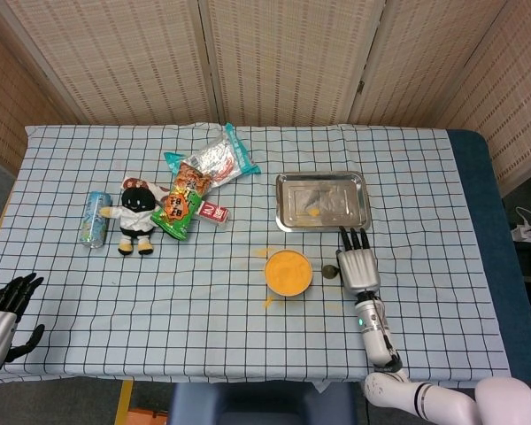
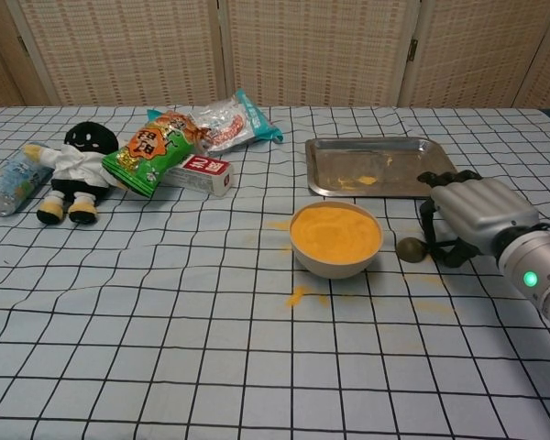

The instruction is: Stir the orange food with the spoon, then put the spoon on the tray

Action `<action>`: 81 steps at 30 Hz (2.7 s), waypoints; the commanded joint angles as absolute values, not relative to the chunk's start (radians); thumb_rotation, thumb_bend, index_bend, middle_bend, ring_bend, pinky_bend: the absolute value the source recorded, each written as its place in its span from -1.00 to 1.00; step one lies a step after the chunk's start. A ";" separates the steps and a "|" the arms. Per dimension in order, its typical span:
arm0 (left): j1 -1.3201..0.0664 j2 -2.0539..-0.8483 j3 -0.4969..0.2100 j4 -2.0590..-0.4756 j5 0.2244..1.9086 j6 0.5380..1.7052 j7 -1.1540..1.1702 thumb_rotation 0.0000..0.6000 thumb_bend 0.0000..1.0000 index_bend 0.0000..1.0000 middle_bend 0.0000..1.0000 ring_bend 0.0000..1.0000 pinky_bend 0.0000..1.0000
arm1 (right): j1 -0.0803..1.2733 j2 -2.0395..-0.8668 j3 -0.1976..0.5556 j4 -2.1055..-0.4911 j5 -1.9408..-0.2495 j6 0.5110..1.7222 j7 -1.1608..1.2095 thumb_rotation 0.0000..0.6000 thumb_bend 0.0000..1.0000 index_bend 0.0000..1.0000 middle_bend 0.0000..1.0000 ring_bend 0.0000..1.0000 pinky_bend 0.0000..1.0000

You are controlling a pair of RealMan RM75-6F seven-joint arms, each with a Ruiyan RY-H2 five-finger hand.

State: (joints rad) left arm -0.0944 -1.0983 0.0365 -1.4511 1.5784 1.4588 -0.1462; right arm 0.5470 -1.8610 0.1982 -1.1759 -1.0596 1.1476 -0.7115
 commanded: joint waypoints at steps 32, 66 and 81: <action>-0.090 -1.089 0.038 -1.463 1.590 1.472 -0.165 1.00 -0.15 -1.00 -1.00 -1.00 -0.73 | 0.708 -1.861 0.271 -1.425 -1.035 1.152 -0.877 1.00 -0.39 0.13 -1.00 -1.00 -1.00; -0.093 -1.099 0.036 -1.476 1.586 1.459 -0.118 1.00 -0.15 -1.00 -1.00 -1.00 -0.73 | 0.578 -1.846 0.118 -1.166 -1.298 1.301 -0.536 1.00 -0.39 0.00 -1.00 -1.00 -1.00; -0.095 -1.096 0.035 -1.475 1.576 1.448 -0.122 1.00 -0.15 -1.00 -1.00 -1.00 -0.73 | 0.593 -1.923 0.159 -1.038 -1.322 1.268 -0.467 1.00 -0.39 0.05 -1.00 -1.00 -1.00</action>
